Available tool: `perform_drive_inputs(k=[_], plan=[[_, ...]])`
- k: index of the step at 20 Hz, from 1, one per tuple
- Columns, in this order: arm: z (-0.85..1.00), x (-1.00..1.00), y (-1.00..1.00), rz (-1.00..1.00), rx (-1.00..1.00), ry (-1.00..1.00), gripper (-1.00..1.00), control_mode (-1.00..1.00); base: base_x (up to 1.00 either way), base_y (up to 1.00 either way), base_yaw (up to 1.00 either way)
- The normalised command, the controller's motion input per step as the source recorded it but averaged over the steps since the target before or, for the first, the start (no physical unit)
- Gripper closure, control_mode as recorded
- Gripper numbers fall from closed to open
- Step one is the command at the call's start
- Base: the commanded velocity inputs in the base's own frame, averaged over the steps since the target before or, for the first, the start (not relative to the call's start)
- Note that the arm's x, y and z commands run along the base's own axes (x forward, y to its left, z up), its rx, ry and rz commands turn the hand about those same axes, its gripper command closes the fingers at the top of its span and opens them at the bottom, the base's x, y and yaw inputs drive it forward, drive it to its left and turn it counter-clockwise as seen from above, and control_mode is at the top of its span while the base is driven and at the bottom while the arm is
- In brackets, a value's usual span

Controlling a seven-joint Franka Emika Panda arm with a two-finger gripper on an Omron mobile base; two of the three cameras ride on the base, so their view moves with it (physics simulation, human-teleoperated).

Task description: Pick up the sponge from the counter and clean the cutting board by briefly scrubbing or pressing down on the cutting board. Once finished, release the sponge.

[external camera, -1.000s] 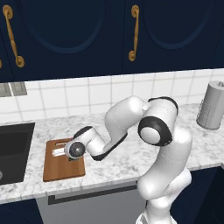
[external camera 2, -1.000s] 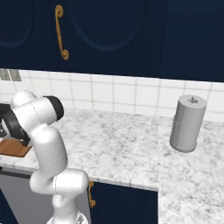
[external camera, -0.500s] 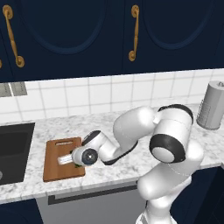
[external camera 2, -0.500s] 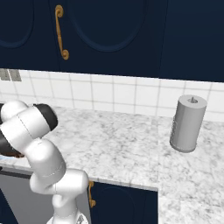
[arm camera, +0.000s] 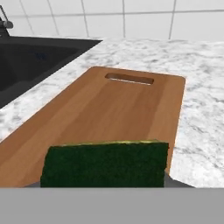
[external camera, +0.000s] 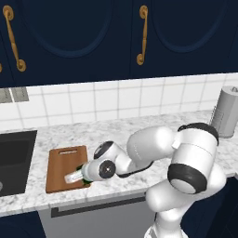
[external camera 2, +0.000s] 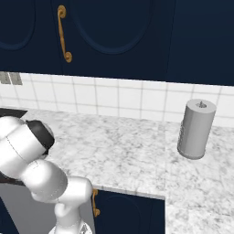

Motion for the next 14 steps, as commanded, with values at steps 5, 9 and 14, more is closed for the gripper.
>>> perform_drive_inputs(k=[5, 9, 14], plan=[[0.01, 0.16, -1.00, -0.02, -0.02, -0.01, 1.00, -1.00, 0.00, 0.00, 0.00], [0.19, 0.98, -0.78, -0.03, 0.00, 0.22, 1.00, -1.00, 0.00, 0.00, 0.00], [0.22, 0.95, -0.56, 0.00, -0.04, 0.24, 1.00, -1.00, 0.00, 0.00, 0.00]])
